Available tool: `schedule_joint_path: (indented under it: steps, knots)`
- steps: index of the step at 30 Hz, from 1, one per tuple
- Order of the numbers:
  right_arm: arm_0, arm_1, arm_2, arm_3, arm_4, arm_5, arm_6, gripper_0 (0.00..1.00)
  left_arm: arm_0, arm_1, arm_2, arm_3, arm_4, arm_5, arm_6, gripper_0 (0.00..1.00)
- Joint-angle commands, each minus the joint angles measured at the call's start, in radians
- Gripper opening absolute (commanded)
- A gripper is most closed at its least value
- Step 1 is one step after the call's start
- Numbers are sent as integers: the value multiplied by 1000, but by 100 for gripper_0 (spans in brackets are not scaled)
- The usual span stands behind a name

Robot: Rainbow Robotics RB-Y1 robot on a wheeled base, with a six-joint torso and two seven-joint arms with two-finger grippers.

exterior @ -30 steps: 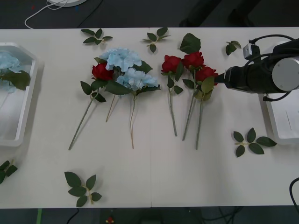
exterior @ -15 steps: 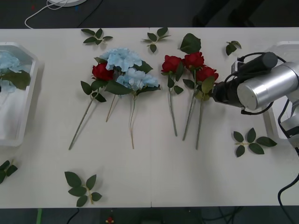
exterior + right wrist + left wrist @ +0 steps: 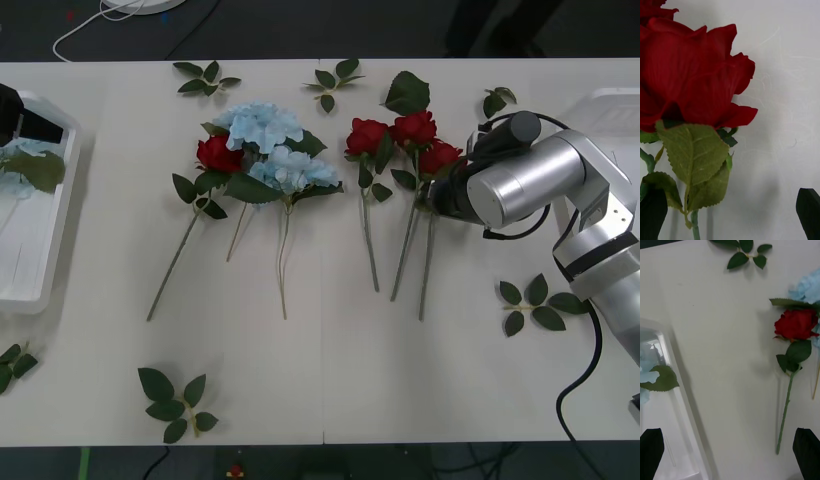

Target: Place the red flowers into the right box and the blue flowers into the left box. If a person shows an open palm, hand one flower to the person first, then continue sorting.

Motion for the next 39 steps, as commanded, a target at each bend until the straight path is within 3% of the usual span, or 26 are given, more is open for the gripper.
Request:
schedule_joint_path:
  steps: [1,9,18,20,21,22,23,27,33,39]
  knots:
    - [-75,37,30,52,25,-51,-47,100,-46,27,-115,-127,-84,70,49,100]
    - [-121,62,61,175,57,-126,-50,100,-44,-114,-290,-156,-282,55,153,100]
    - [-150,82,83,266,66,-195,-45,100,-44,-277,-393,-18,-388,-42,152,100]
    - [-152,80,89,267,68,-201,-47,78,-44,-308,-433,4,-449,-87,155,100]
    - [-152,82,89,267,68,-201,-47,54,-46,-317,-442,15,-466,-103,156,100]
    - [-150,82,89,267,66,-201,-47,12,-44,-334,-451,36,-481,-131,156,100]
    - [-152,82,89,267,66,-201,-47,0,-44,-344,-456,58,-486,-154,153,100]
    - [-152,80,89,267,66,-201,-44,0,-46,-374,-473,123,-501,-223,144,100]
    - [-152,82,89,266,66,-204,-40,0,-44,-418,-551,285,-532,-449,146,100]
    - [-152,82,93,267,66,-211,-40,0,-44,-444,-588,358,-549,-556,144,100]
